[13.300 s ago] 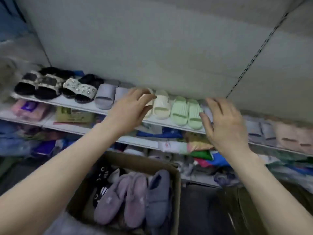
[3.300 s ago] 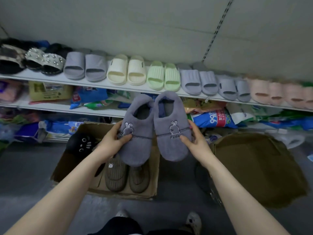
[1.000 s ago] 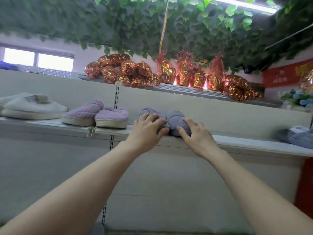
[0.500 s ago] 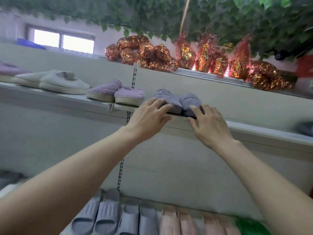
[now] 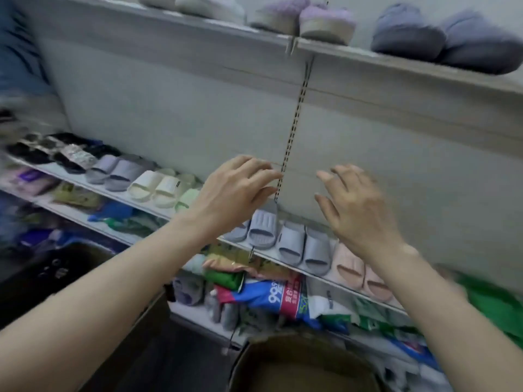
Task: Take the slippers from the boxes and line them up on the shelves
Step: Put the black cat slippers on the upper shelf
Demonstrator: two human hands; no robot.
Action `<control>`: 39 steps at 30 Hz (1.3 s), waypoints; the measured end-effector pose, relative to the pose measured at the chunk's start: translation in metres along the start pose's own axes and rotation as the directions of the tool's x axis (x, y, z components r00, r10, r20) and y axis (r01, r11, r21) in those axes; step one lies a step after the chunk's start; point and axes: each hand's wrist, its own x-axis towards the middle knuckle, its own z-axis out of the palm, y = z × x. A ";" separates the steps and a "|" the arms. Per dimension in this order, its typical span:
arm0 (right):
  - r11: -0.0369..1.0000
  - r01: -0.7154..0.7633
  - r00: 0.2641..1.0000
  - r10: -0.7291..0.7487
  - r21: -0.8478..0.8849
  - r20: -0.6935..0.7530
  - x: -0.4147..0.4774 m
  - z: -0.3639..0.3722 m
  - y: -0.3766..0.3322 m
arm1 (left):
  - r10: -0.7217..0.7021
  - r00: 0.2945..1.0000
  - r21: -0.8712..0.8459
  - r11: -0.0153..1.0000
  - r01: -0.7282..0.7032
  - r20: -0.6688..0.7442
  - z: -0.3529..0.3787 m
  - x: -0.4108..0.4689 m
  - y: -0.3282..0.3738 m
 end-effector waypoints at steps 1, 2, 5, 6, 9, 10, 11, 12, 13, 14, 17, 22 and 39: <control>1.000 0.017 1.000 -0.017 0.025 0.021 -0.006 0.010 -0.017 | -0.013 1.000 0.000 1.000 0.013 0.022 0.000 -0.020 -0.005; 0.998 0.029 0.999 -0.032 0.051 0.043 -0.013 0.019 -0.035 | -0.029 0.999 -0.002 1.000 0.029 0.047 0.000 -0.041 -0.010; 0.989 0.045 0.992 -0.060 0.138 0.113 -0.028 0.048 -0.091 | -0.086 0.989 -0.022 0.996 0.089 0.123 -0.002 -0.104 -0.032; 0.985 0.056 0.989 -0.077 0.161 0.124 -0.032 0.058 -0.110 | -0.103 0.983 -0.026 0.994 0.108 0.149 -0.004 -0.125 -0.040; 0.965 0.089 0.982 -0.126 0.246 0.142 -0.038 0.088 -0.172 | -0.155 0.963 -0.036 0.985 0.166 0.221 -0.012 -0.188 -0.071; 0.955 0.090 0.981 -0.134 0.282 0.143 -0.040 0.100 -0.194 | -0.175 0.951 -0.043 0.981 0.192 0.255 -0.016 -0.209 -0.081; 0.944 0.080 0.978 -0.135 0.319 0.157 -0.041 0.112 -0.217 | -0.195 0.937 -0.049 0.975 0.218 0.290 -0.020 -0.231 -0.092; 0.935 0.057 0.974 -0.130 0.351 0.188 -0.043 0.125 -0.241 | -0.218 0.921 -0.052 0.968 0.247 0.322 -0.022 -0.253 -0.103; 0.925 0.027 0.964 -0.124 0.379 0.234 -0.046 0.139 -0.265 | -0.243 0.901 -0.057 0.958 0.281 0.358 -0.025 -0.277 -0.114; 0.915 -0.009 0.950 -0.118 0.404 0.288 -0.051 0.153 -0.290 | -0.273 0.875 -0.060 0.945 0.322 0.399 -0.027 -0.301 -0.125; 0.877 -0.138 0.882 -0.102 0.460 0.460 -0.063 0.189 -0.362 | -0.371 0.775 -0.046 0.889 0.455 0.512 -0.032 -0.371 -0.162; 0.815 -0.352 0.679 -0.115 0.460 0.725 -0.070 0.252 -0.457 | -0.465 0.588 -0.008 0.780 0.626 0.662 -0.033 -0.467 -0.215; 0.840 -0.475 0.036 -0.280 0.263 0.959 -0.103 0.521 -0.588 | -0.554 0.051 0.276 0.489 0.828 0.831 0.139 -0.628 -0.315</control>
